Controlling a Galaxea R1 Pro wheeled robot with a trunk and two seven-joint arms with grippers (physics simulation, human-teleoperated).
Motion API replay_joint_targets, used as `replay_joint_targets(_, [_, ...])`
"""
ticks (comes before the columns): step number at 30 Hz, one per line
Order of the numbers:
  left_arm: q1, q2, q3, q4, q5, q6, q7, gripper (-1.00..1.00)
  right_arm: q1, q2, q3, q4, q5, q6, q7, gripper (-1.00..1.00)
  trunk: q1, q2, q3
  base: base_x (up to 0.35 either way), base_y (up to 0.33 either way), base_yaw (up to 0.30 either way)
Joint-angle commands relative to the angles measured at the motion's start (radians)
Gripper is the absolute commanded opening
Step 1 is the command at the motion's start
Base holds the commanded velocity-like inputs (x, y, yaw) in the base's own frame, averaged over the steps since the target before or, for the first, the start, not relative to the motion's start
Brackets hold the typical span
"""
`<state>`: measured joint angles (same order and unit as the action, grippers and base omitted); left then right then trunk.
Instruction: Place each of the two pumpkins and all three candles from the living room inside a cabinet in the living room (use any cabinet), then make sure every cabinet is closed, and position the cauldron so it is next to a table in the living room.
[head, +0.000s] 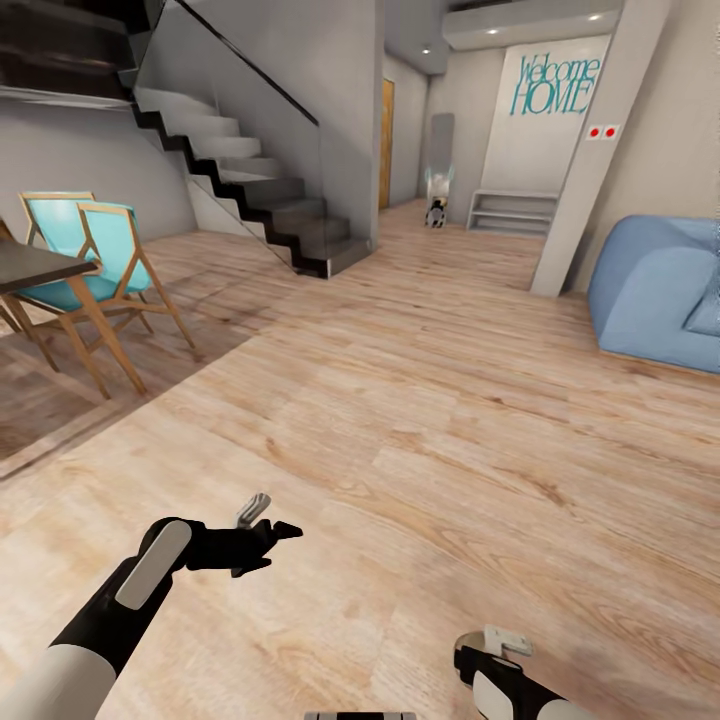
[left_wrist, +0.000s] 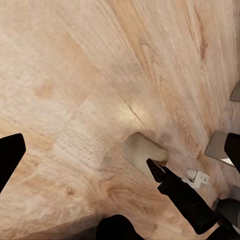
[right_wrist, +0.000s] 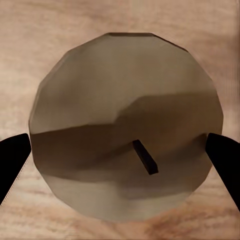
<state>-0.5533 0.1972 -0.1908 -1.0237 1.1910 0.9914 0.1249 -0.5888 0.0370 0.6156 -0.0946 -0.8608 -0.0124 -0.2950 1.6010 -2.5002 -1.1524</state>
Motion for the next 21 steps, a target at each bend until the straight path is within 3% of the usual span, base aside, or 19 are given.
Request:
replay_joint_targets(1, [0.0,0.001,-0.002,-0.001,0.01,0.001,0.01,1.0,0.0,0.0,0.007,-0.001,-0.012,-0.001,-0.004,-1.0,-0.001,0.0,0.003,0.0,0.0,0.0])
replay_joint_targets(21, [0.0,0.001,-0.006,0.013,0.01,0.0,0.011,1.0,0.0,0.005,0.007,-0.002,-0.012,-0.001,-0.004,-1.0,-0.074,0.133,0.067,0.0,0.0,0.0])
